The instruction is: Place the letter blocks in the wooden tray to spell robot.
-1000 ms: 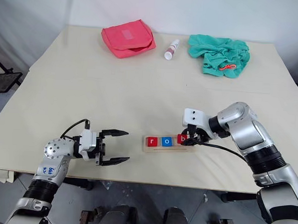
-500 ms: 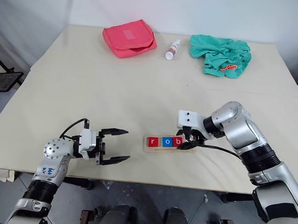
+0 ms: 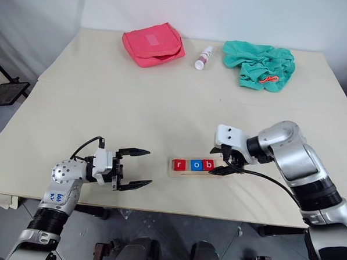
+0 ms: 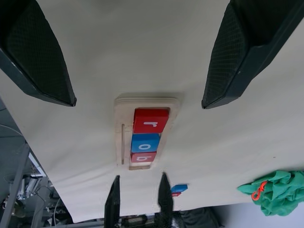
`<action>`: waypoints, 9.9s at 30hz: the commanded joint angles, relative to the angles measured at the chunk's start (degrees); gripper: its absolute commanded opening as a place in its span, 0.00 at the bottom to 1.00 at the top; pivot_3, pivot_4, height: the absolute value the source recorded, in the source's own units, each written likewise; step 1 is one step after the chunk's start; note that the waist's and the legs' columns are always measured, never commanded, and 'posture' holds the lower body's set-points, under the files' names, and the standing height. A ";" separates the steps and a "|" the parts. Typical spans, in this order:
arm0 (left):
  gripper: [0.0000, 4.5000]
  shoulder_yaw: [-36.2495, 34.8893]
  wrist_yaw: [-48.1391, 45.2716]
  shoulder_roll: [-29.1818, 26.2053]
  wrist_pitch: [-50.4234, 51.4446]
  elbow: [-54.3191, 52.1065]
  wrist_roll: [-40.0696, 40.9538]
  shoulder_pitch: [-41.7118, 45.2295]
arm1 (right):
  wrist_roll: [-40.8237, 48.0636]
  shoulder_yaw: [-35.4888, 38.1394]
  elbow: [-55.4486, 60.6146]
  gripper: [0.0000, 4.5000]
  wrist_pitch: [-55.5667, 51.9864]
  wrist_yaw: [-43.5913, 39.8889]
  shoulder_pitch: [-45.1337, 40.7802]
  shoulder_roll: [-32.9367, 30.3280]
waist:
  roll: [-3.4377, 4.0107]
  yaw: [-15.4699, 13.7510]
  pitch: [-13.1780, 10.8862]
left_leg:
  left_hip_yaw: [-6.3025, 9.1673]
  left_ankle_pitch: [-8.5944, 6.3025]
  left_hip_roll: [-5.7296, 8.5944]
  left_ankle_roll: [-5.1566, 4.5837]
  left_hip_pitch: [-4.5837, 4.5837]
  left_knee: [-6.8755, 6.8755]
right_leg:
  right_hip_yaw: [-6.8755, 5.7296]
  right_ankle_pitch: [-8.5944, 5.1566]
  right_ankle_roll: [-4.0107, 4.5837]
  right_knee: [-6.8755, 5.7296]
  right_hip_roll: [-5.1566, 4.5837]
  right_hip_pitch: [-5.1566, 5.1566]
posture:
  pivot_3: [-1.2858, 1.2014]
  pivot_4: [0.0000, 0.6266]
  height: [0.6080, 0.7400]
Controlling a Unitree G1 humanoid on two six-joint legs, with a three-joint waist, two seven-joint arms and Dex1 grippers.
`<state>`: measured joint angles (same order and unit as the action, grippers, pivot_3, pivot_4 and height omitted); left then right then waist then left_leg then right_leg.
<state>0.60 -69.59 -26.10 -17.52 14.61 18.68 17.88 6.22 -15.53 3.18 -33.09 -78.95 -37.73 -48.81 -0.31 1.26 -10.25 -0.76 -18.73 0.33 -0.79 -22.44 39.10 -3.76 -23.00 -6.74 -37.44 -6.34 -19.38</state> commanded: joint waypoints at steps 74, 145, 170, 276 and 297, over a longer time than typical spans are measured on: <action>1.00 0.12 -4.21 1.16 -2.02 7.00 1.34 5.50 | 14.92 42.37 17.63 0.79 -15.02 31.82 30.46 7.24 | -0.02 -1.33 -0.01 | 0.12 0.01 0.07 0.01 -0.07 -0.08 | -0.14 0.00 0.00 0.03 0.01 0.04 | 0.52 0.24 1.00; 1.00 -0.65 0.44 0.46 0.78 -3.80 1.44 -2.21 | 1.02 30.11 -64.93 0.99 24.63 48.74 -10.20 3.90 | 0.03 0.30 -0.02 | -0.12 0.07 0.03 -0.05 -0.01 -0.13 | 0.02 0.00 0.00 0.04 -0.03 0.04 | 0.52 0.24 1.00; 1.00 -0.38 -0.64 0.50 -0.24 -0.27 1.16 0.36 | 2.49 30.24 -64.68 0.99 22.97 48.24 -9.25 8.80 | 0.02 0.61 -0.02 | -0.20 0.08 -0.04 -0.02 0.03 -0.12 | 0.08 0.00 0.00 0.04 0.01 0.04 | 0.52 0.24 1.00; 1.00 0.53 -0.61 2.09 -2.56 2.89 1.46 2.31 | 0.42 -1.09 -4.85 0.32 4.88 0.10 -2.07 -3.22 | 0.04 -1.13 -0.03 | 0.48 0.16 0.09 -0.05 0.11 -0.14 | -0.54 0.01 -0.01 0.93 -0.03 0.80 | 0.52 0.24 1.00; 1.00 0.01 0.92 1.20 -2.50 -0.32 1.77 -0.64 | -3.27 -5.47 -5.71 1.00 7.17 -3.53 -5.07 -0.18 | 0.04 -1.07 -0.03 | 0.52 0.16 0.09 -0.05 0.09 -0.15 | -0.62 0.01 -0.01 0.92 -0.02 0.78 | 0.52 0.24 1.00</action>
<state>1.01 -68.94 -24.75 -19.49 16.16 19.91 17.54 2.26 -22.30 -4.42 -25.84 -81.79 -42.02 -48.65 -0.27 0.19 -10.29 -0.24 -18.56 0.43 -0.84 -22.34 38.95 -4.38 -23.00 -6.76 -36.52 -6.36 -18.59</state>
